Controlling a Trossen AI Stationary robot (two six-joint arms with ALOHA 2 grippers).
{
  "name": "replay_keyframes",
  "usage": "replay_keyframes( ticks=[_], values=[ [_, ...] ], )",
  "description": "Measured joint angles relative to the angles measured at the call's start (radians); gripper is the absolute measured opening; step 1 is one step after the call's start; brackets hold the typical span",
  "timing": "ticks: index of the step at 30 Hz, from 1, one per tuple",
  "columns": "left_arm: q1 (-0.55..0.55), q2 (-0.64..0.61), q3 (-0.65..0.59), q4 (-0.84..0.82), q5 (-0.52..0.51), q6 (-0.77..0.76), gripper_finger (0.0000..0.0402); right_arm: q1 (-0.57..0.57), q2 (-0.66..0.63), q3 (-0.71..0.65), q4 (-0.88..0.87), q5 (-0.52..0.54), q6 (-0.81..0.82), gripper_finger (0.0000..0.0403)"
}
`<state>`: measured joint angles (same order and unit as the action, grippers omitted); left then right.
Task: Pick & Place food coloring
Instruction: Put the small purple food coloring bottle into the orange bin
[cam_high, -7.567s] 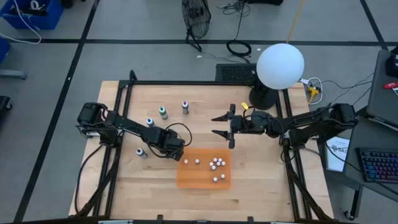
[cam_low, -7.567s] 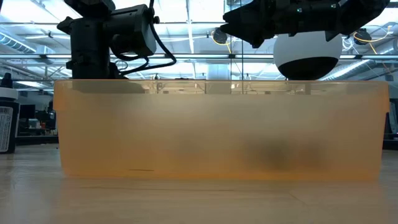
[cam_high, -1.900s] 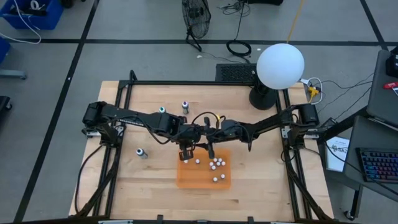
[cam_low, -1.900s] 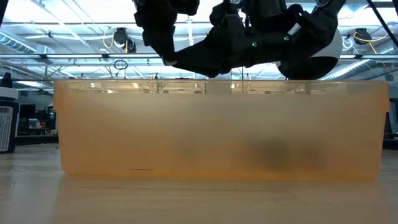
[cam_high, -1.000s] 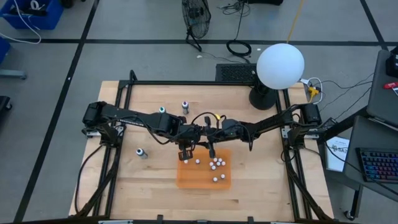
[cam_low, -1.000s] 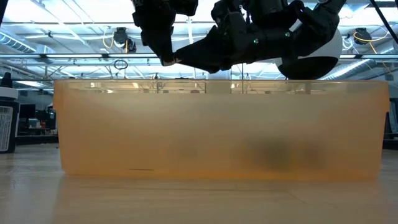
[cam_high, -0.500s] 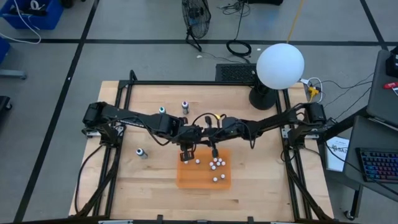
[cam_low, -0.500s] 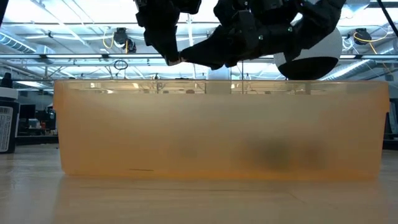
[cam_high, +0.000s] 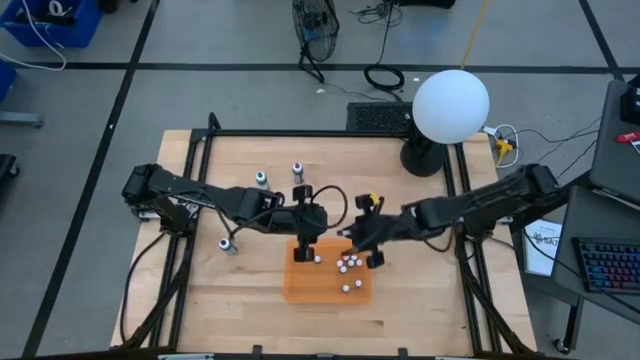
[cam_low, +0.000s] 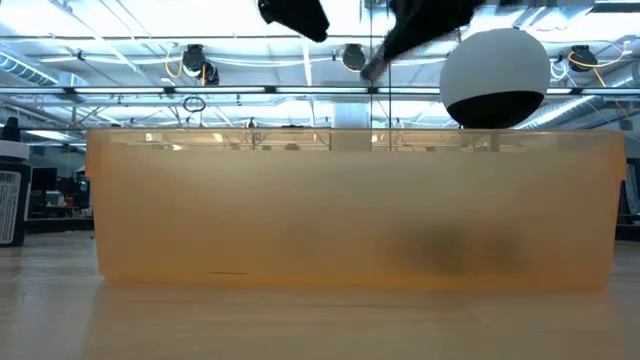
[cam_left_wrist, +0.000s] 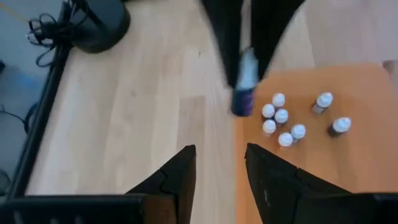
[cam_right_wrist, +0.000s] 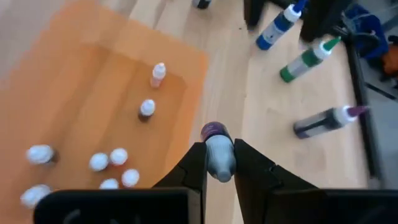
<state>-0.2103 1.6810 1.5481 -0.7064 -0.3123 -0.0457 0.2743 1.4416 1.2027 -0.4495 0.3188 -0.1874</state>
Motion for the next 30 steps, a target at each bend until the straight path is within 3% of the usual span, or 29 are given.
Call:
replay_keyframes(
  ticks=[4, 9, 13, 18, 25, 30],
  values=[
    [0.002, -0.005, -0.016, 0.06, -0.006, 0.039, 0.0144, 0.051, 0.095, 0.272, -0.311, 0.078, 0.038, 0.0041],
    [0.01, -0.036, -0.117, 0.161, -0.004, 0.066, 0.0145, 0.058, 0.273, 0.6, -0.668, 0.074, 0.079, 0.0041],
    [0.02, -0.127, -0.263, 0.304, 0.0, 0.069, 0.0145, 0.049, 0.402, 0.731, -0.864, 0.034, 0.12, 0.0041],
    [0.026, -0.299, -0.49, 0.544, -0.007, 0.059, 0.0145, 0.053, 0.477, 0.712, -0.829, -0.14, 0.11, 0.0041],
    [0.026, -0.507, -0.747, 0.753, -0.031, 0.017, 0.0145, 0.057, 0.6, 0.679, -0.664, -0.203, 0.025, 0.0041],
    [0.027, -0.561, -0.85, 0.832, -0.031, 0.017, 0.0145, 0.051, 0.669, 0.678, -0.587, -0.244, -0.003, 0.0041]
  ],
)
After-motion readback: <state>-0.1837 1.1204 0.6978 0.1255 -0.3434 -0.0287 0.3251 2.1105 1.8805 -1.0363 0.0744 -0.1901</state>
